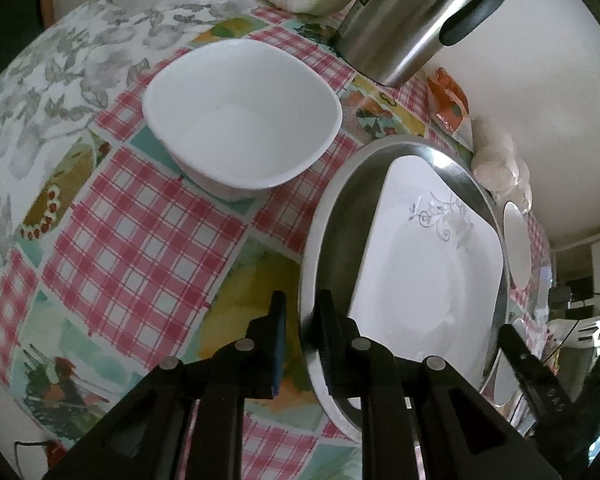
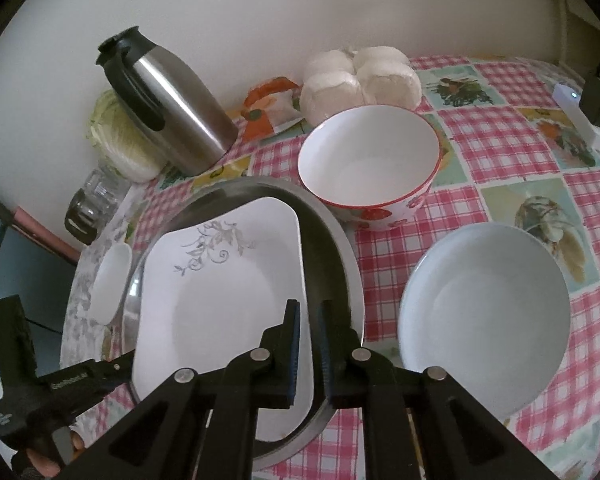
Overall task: Organize plates and bowls
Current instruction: 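Press the square plate flat into the pan with both tools, then open both tools and release the square plate, then move both tools toward the red-rimmed floral bowl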
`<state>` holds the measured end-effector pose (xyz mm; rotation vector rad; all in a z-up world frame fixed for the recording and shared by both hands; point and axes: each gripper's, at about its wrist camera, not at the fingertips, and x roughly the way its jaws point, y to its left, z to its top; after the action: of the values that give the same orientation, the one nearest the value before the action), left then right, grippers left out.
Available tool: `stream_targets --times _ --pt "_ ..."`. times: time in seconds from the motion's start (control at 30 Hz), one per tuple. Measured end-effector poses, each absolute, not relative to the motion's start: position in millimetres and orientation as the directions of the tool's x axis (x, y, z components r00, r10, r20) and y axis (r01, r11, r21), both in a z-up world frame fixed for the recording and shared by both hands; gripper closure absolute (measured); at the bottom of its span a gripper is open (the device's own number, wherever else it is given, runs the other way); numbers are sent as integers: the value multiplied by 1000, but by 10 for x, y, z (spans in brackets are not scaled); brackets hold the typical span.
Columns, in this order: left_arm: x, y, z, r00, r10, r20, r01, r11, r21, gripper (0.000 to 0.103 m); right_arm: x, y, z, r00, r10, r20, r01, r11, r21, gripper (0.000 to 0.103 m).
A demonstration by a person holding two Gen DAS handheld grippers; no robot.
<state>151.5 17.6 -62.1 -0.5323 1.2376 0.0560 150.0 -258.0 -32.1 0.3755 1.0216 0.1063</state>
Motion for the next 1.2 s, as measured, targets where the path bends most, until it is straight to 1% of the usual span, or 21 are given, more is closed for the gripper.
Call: stream_targets --times 0.07,0.13,0.17,0.2,0.23,0.3,0.37,0.4,0.47,0.53,0.57,0.6,0.67,0.7,0.8,0.83,0.9,1.03,1.2 --pt "1503 161 -573 348 -218 -912 -319 887 -334 80 1481 -2559 -259 520 232 -822 89 942 322 91" --pt "1486 153 -533 353 -187 -917 -316 899 -305 66 1460 -2533 -204 513 199 -835 95 953 286 91" --pt "1479 149 -514 354 -169 -920 -314 905 -287 63 1450 -2524 -186 511 188 -839 99 956 275 91" --pt "1472 145 -496 357 -156 -921 -313 909 -275 58 1437 -2516 -172 507 180 -843 100 959 265 91" --pt "1470 143 -486 360 -156 -920 -310 910 -276 50 1421 -2498 -163 499 171 -849 100 963 252 89" --pt "1457 148 -475 365 -165 -916 -308 907 -287 41 1394 -2474 -158 490 165 -856 92 967 239 81" --pt "1444 139 -456 362 -142 -921 -305 916 -261 39 1369 -2446 -153 487 153 -860 87 971 223 68" --pt "1441 132 -445 359 -125 -925 -303 922 -242 38 1357 -2430 -148 487 145 -861 82 974 211 65" --pt "1427 124 -427 356 -98 -929 -300 930 -213 31 1339 -2400 -143 487 136 -863 75 978 197 49" --pt "1416 116 -421 351 -88 -932 -294 935 -199 24 1318 -2382 -141 488 127 -864 71 980 184 40" --pt "1411 114 -418 351 -85 -933 -291 937 -194 24 1312 -2376 -142 486 123 -865 70 981 179 36" --pt "1395 113 -414 351 -82 -933 -289 938 -191 22 1305 -2371 -145 484 118 -867 70 983 172 34" --pt "1382 99 -407 348 -68 -935 -284 943 -175 18 1288 -2364 -156 479 107 -871 71 985 160 26" --pt "1369 94 -400 347 -61 -936 -281 945 -166 16 1275 -2363 -161 479 101 -872 72 986 153 25" --pt "1345 60 -393 343 -43 -938 -266 954 -140 14 1232 -2355 -173 475 90 -876 67 988 138 21" --pt "1342 48 -392 340 -39 -939 -263 955 -135 10 1212 -2352 -167 479 89 -873 67 988 137 18" --pt "1323 29 -382 343 -35 -939 -257 958 -129 6 1188 -2359 -158 487 90 -869 68 988 141 15" --pt "1292 8 -355 341 -27 -940 -255 959 -120 6 1105 -2359 -143 505 76 -860 72 989 130 1" --pt "1230 -11 -271 370 -13 -929 -251 961 -113 6 1045 -2382 -159 507 74 -859 84 987 135 0"
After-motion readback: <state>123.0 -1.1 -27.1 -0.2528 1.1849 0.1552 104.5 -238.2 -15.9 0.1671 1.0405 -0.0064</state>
